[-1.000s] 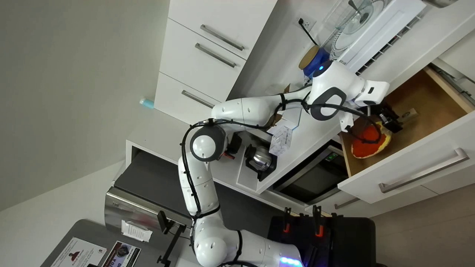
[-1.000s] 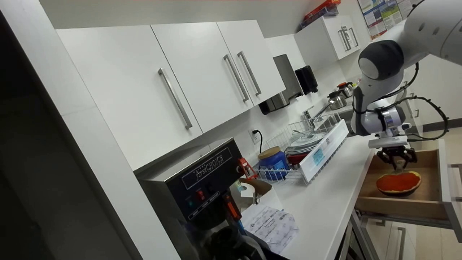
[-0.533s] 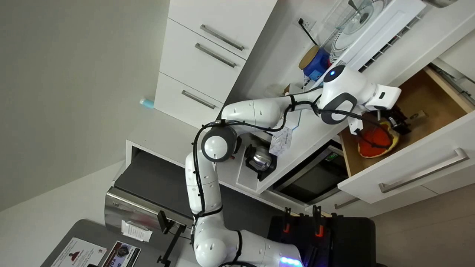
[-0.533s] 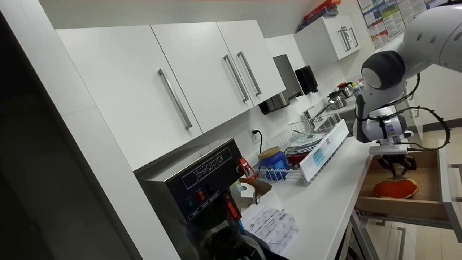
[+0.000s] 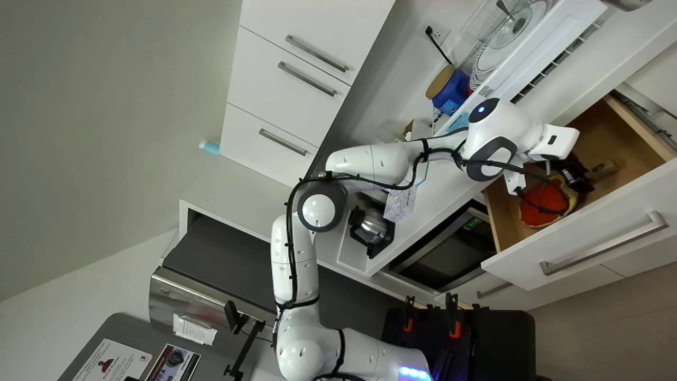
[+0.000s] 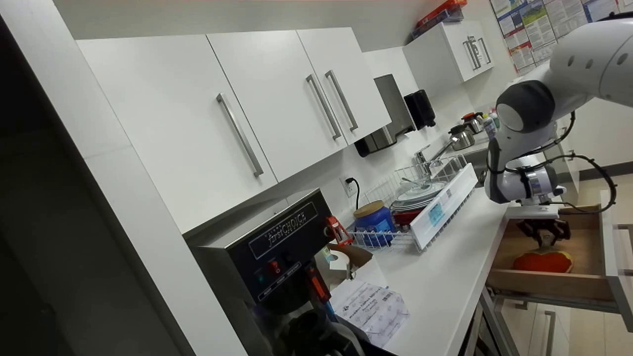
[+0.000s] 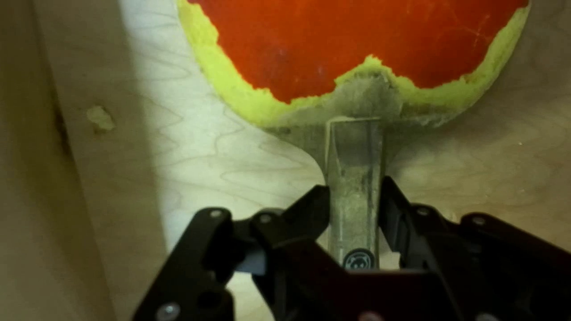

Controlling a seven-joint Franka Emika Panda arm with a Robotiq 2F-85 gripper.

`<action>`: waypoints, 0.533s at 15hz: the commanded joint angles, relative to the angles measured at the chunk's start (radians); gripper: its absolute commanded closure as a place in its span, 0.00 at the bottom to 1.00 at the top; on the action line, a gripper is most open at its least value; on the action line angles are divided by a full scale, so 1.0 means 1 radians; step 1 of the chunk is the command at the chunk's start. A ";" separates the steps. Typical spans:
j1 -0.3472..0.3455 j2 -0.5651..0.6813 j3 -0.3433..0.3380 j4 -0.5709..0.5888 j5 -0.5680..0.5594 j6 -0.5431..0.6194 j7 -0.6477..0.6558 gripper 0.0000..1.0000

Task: Take the paddle from the counter and place it in the drawer

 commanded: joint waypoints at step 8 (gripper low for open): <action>0.009 -0.017 -0.001 -0.005 0.012 0.039 0.015 0.20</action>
